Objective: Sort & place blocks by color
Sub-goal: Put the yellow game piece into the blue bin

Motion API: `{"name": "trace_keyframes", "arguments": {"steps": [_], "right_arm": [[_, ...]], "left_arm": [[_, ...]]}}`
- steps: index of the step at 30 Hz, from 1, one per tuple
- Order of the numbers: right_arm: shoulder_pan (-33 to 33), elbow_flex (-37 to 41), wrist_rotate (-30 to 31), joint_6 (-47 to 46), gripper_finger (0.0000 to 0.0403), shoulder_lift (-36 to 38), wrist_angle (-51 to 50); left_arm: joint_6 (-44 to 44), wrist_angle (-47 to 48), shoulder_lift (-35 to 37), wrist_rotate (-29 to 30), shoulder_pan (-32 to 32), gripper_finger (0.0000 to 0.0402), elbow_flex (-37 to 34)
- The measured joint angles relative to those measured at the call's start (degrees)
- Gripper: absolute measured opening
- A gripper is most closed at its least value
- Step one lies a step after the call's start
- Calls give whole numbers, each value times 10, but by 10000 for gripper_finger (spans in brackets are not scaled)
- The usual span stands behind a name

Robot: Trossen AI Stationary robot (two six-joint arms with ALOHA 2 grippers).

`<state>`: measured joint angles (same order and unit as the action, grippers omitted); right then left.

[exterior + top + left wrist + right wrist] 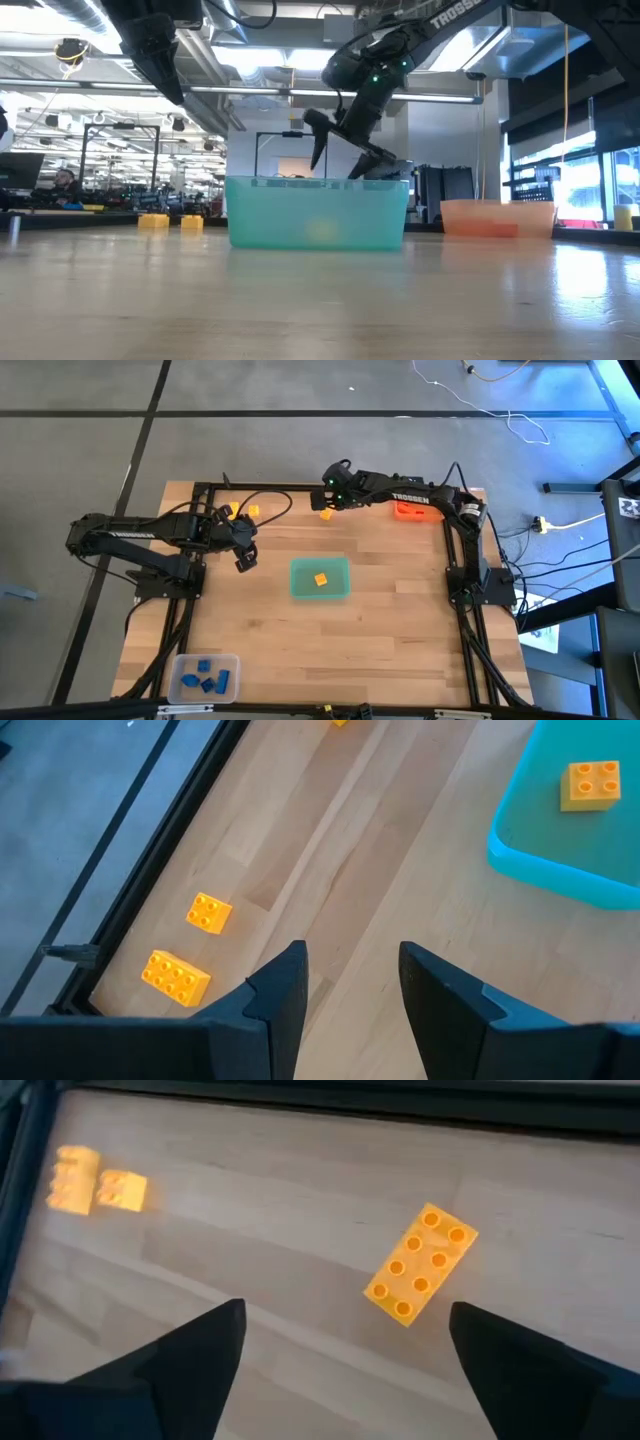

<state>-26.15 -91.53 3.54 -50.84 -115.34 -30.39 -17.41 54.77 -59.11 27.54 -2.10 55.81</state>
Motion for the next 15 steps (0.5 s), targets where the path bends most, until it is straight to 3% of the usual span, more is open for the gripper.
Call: {"name": "trace_keyframes", "arguments": {"steps": [15], "right_arm": [[-19, 0, -11, -88, 351, -68, 14]], "left_arm": [[0, 0, 0, 0, 0, 149, 0]]}}
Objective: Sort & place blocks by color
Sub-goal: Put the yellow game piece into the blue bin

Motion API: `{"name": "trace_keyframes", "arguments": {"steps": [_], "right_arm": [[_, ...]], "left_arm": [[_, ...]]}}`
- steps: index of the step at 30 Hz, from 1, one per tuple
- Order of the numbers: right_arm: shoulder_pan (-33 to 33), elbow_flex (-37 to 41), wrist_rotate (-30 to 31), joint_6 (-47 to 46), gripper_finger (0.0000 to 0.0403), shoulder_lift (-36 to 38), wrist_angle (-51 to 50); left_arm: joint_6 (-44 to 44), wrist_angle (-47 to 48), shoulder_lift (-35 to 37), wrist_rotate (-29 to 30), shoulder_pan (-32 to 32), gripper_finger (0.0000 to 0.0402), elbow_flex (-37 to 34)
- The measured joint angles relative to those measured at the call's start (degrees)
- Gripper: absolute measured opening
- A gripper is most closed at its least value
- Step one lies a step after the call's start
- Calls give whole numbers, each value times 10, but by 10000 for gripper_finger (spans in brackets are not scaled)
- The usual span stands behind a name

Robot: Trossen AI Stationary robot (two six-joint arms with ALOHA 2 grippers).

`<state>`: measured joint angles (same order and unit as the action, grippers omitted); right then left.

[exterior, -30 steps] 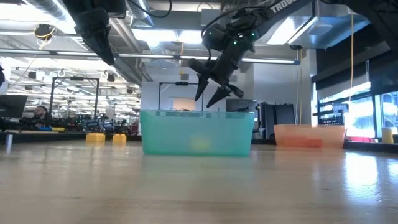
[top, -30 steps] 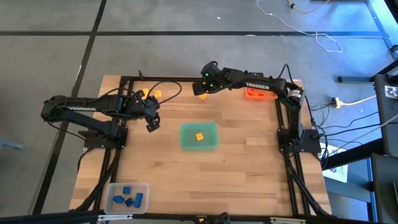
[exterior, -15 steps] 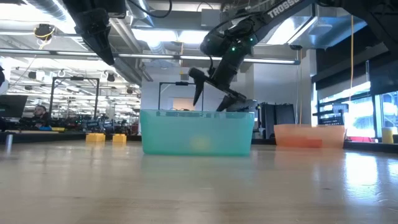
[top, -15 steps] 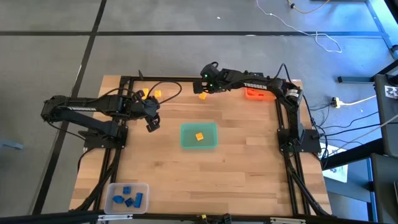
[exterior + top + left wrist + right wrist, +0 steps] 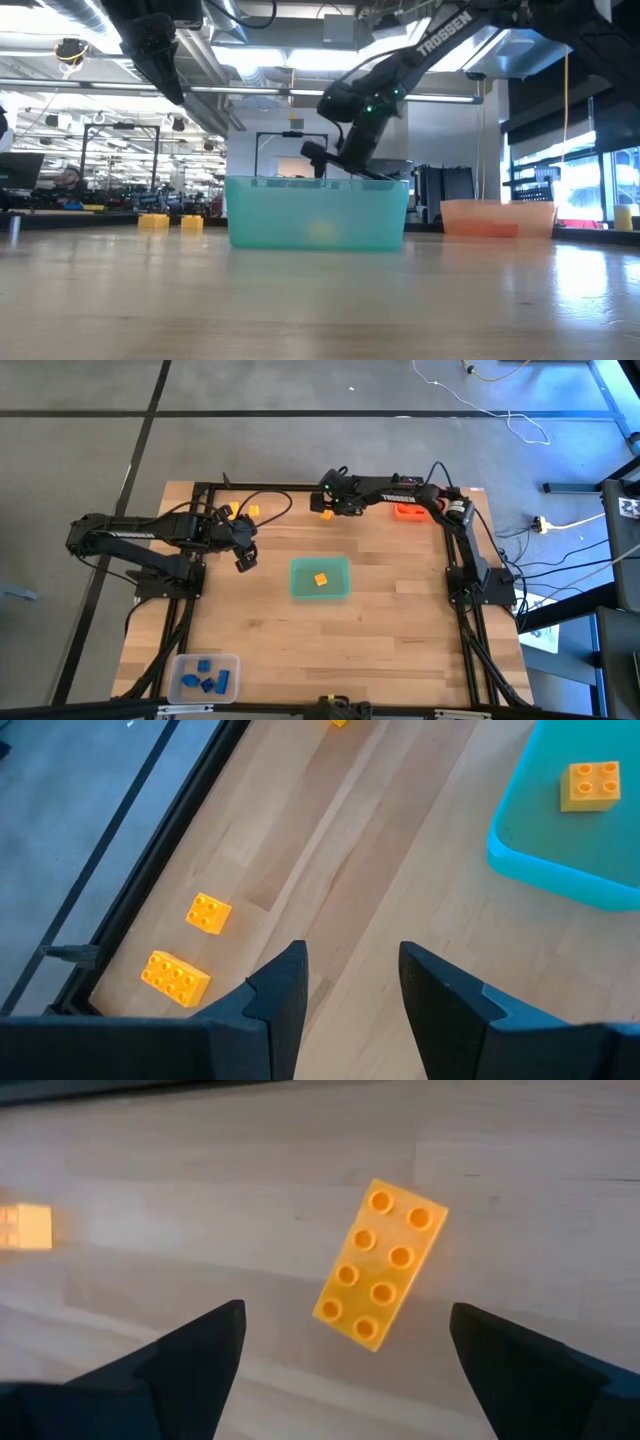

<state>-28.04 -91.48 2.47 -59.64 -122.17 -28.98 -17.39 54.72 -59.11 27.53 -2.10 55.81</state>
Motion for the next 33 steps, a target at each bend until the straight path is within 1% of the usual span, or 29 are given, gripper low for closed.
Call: {"name": "trace_keyframes", "arguments": {"steps": [3, 7, 11, 15, 20, 27, 30, 33], "right_arm": [[-3, 0, 5, -28, 351, -2, 1], [-3, 0, 10, -31, 351, -11, 5], [-3, 0, -15, -47, 351, -32, 4], [-3, -1, -17, -47, 351, -44, 19], [-2, -1, 3, -47, 351, -46, 39], [-3, -1, 6, -48, 351, -47, 49], [-2, -1, 23, -48, 351, -48, 49], [-3, 0, 27, -48, 343, -48, 52]], "left_arm": [[0, 0, 0, 0, 0, 149, 0], [0, 0, 0, 0, 0, 149, 0], [0, -1, 0, 0, 0, 149, 0], [0, -1, 0, 0, 0, 149, 0], [0, -3, 0, 0, 0, 149, 0], [0, -4, 0, 0, 0, 149, 0], [0, -4, 0, 0, 0, 149, 0], [0, -4, 0, 0, 0, 149, 0]]}}
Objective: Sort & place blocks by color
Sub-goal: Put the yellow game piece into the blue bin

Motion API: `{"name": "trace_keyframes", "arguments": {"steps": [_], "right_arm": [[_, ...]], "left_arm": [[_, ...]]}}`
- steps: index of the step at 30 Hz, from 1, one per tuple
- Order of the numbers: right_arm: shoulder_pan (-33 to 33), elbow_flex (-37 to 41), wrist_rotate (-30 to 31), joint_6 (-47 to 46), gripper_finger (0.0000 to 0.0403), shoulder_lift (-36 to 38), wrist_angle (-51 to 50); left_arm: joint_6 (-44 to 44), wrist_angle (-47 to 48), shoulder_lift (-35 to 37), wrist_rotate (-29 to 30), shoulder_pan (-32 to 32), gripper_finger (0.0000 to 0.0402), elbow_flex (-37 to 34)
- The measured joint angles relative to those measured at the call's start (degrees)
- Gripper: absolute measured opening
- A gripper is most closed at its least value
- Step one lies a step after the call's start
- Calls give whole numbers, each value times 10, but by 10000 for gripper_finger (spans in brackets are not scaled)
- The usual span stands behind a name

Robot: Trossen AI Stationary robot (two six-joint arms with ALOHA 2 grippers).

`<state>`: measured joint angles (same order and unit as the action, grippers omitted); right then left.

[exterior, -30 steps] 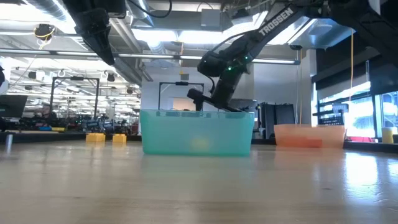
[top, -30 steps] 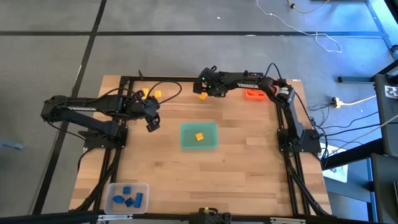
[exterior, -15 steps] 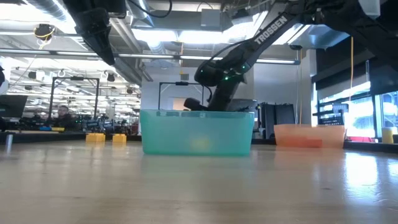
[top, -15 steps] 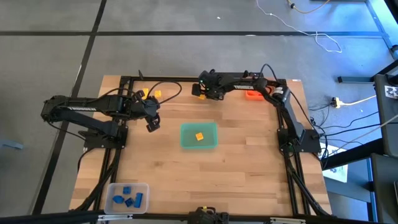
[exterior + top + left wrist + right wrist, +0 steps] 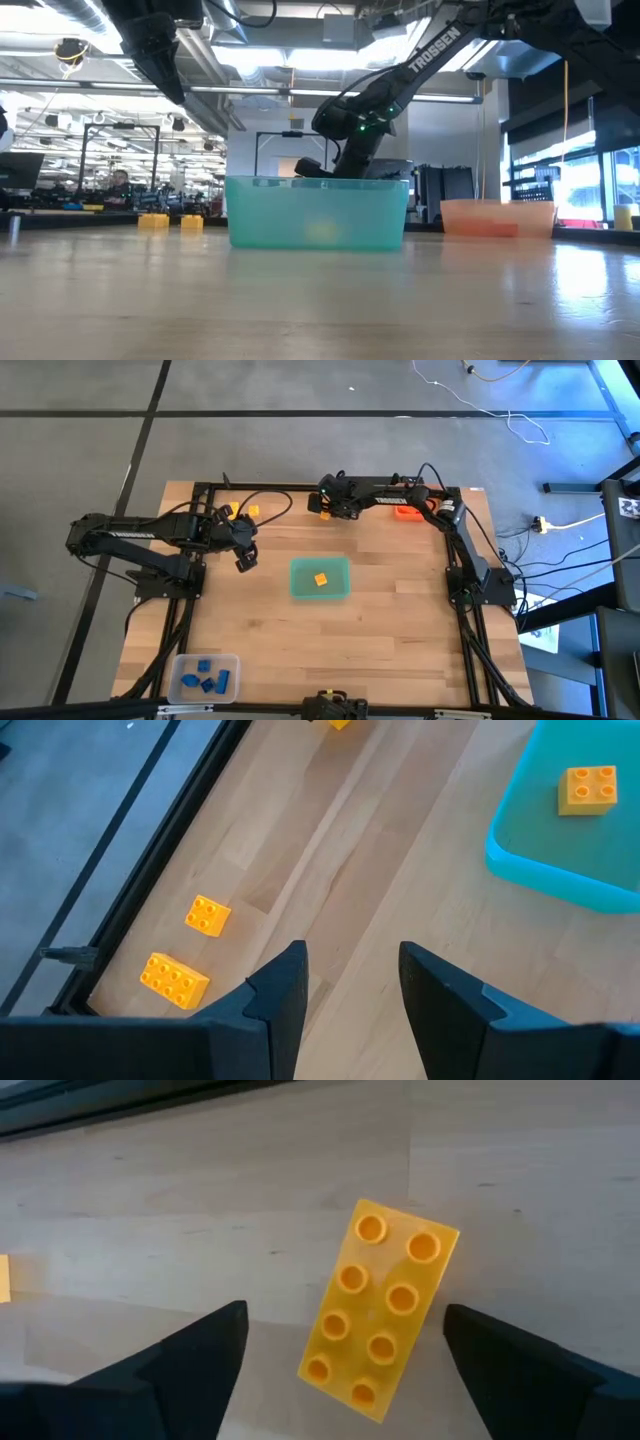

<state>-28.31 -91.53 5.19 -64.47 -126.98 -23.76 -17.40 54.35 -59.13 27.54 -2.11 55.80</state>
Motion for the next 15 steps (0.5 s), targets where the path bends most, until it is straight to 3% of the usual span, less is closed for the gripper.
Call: {"name": "trace_keyframes", "arguments": {"steps": [11, 15], "right_arm": [[-2, 1, 0, -43, 205, -1, 26], [-2, 1, -1, -42, 180, -1, 30]], "left_arm": [[0, 0, 0, 0, 0, 149, 0], [0, 0, 0, 0, 0, 149, 0]]}}
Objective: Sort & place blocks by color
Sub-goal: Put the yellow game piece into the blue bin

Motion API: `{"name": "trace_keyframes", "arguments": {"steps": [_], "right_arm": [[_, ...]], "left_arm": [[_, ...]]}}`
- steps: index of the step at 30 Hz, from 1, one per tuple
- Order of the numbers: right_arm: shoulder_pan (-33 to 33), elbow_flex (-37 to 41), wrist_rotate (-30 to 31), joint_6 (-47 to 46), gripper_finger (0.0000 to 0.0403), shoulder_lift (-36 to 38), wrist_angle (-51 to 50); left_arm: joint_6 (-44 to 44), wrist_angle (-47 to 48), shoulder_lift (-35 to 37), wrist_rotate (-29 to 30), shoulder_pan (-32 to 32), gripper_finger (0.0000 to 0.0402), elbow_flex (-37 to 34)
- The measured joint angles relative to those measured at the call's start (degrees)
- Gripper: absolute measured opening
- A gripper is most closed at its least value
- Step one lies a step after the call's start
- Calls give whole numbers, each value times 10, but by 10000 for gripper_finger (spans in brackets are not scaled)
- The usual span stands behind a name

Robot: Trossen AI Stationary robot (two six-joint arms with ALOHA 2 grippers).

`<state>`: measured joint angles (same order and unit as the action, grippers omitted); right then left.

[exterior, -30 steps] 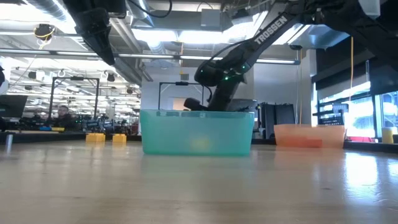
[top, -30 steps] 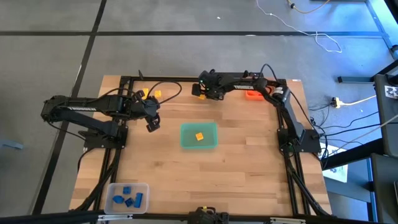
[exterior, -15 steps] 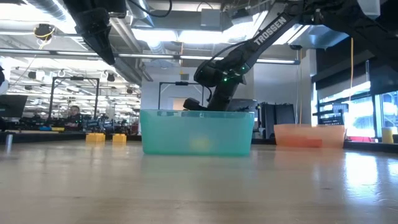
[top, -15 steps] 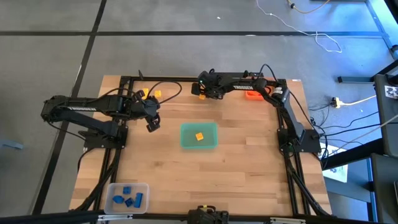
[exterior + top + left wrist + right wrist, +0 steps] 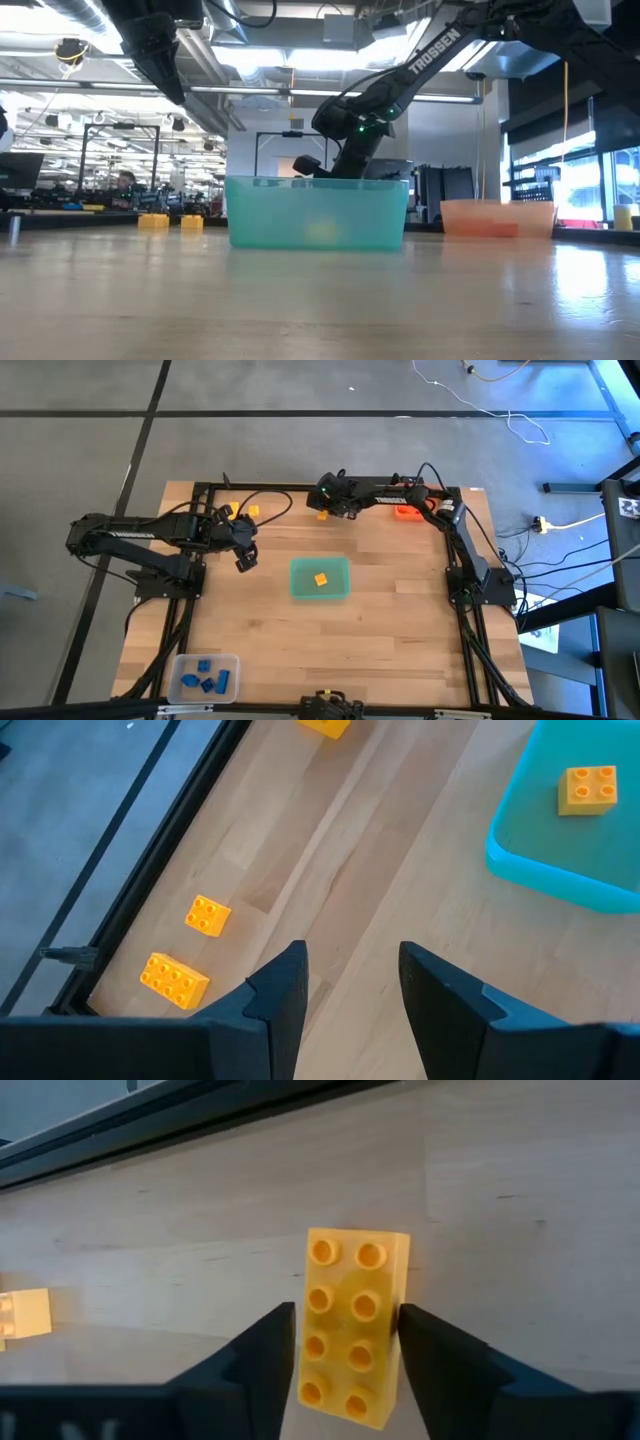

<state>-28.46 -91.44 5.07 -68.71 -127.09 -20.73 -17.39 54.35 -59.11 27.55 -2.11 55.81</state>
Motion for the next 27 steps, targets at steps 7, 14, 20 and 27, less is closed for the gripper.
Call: {"name": "trace_keyframes", "arguments": {"steps": [7, 14, 20, 27], "right_arm": [[0, 0, -1, 2, 175, 0, 0], [0, 0, -2, 17, 175, 0, 0], [0, 0, -2, 17, 174, 1, 0], [0, 0, -2, 42, 174, 1, 1]], "left_arm": [[0, 0, 0, 0, 0, 149, 0], [0, 0, 0, 0, 0, 149, 0], [0, 0, 0, 0, 0, 149, 0], [0, 5, 0, 0, 0, 149, 0]]}}
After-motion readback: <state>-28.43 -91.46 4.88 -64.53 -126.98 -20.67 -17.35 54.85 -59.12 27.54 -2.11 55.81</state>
